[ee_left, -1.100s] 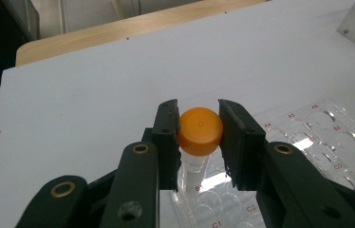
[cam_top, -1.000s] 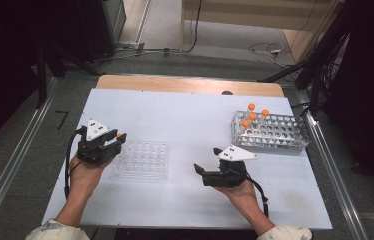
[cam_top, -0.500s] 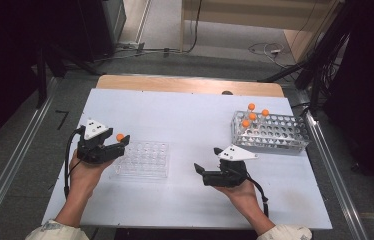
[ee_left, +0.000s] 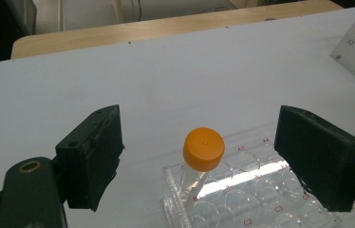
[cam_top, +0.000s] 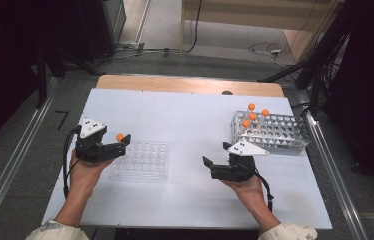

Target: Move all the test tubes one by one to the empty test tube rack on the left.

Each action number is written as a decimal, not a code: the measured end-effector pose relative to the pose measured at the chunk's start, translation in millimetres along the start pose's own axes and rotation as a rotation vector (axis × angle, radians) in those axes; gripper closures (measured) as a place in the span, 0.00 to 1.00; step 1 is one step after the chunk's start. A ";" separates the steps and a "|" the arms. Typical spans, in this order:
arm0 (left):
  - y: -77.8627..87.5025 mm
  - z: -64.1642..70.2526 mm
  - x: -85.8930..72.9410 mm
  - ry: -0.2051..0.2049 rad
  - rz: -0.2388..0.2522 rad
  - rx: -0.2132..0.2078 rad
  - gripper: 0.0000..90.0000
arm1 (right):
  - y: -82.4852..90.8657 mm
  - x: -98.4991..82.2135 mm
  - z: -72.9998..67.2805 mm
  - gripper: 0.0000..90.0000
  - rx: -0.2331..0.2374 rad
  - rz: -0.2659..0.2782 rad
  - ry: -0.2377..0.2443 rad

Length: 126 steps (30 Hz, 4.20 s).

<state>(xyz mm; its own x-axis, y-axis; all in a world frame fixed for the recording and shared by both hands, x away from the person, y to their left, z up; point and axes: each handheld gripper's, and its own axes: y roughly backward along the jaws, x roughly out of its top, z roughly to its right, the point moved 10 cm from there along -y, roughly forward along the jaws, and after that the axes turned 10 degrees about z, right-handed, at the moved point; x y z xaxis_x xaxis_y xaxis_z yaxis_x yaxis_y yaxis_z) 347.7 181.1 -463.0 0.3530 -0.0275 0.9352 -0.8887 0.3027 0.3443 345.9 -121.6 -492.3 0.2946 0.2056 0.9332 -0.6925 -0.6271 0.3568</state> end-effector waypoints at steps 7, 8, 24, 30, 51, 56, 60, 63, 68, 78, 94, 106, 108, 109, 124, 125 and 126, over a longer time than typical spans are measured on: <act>1.2 -0.1 2.8 0.018 0.020 -0.001 0.15 | 3.5 4.0 13.0 0.15 -0.025 0.011 -0.017; 1.6 -0.2 3.1 0.018 0.021 -0.001 0.15 | 3.9 4.8 15.1 0.15 -0.030 0.014 -0.020; 7.5 8.0 13.1 0.024 0.070 -0.012 0.15 | 13.1 18.2 69.1 0.19 -0.240 0.058 -0.072; 8.0 9.3 13.8 0.022 0.073 -0.013 0.15 | 9.9 19.8 88.2 0.22 -0.328 0.079 -0.076; 12.1 47.9 19.2 -0.022 0.088 -0.096 0.15 | -8.5 3.5 119.2 0.60 -0.388 0.037 -0.082; 11.9 49.2 18.4 -0.024 0.083 -0.098 0.15 | -11.3 1.7 121.9 0.66 -0.390 0.036 -0.081; 11.7 49.3 18.1 -0.023 0.083 -0.099 0.15 | -14.2 0.2 120.9 0.72 -0.389 0.029 -0.068; 11.4 49.9 17.7 -0.025 0.081 -0.100 0.15 | -16.0 -1.1 122.4 0.75 -0.391 0.027 -0.071; 10.6 51.1 16.5 -0.026 0.077 -0.104 0.15 | -18.1 -2.6 123.8 0.78 -0.395 0.024 -0.068; 9.7 52.5 15.3 -0.028 0.073 -0.106 0.15 | -13.2 3.2 124.3 0.79 -0.406 0.054 -0.067; 8.9 52.1 14.4 -0.031 0.069 -0.106 0.15 | -0.8 22.2 119.4 0.80 -0.418 0.121 -0.049; 10.0 52.8 15.4 -0.028 0.074 -0.109 0.15 | 15.2 41.0 115.5 0.80 -0.407 0.178 -0.052; 10.1 53.3 15.4 -0.030 0.074 -0.110 0.15 | 17.6 43.8 113.5 0.80 -0.398 0.184 -0.052; 9.9 53.6 15.3 -0.030 0.074 -0.110 0.15 | 18.8 45.2 111.6 0.80 -0.391 0.187 -0.051; 8.3 67.1 15.0 -0.036 0.081 -0.135 0.15 | 21.5 47.4 77.0 0.80 -0.279 0.163 -0.014; 8.0 68.5 14.3 -0.042 0.078 -0.139 0.15 | 21.1 47.1 74.4 0.80 -0.273 0.159 -0.013; 7.9 69.6 13.6 -0.044 0.075 -0.143 0.15 | 20.1 46.7 71.2 0.80 -0.264 0.156 -0.007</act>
<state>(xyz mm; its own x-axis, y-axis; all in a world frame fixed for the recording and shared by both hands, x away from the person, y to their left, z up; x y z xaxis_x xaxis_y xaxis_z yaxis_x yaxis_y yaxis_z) 325.1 116.8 -441.8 0.2715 -0.0409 0.9616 -0.8602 0.4377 0.2615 392.7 -178.1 -444.5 0.1756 0.1167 0.9775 -0.8767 -0.4332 0.2091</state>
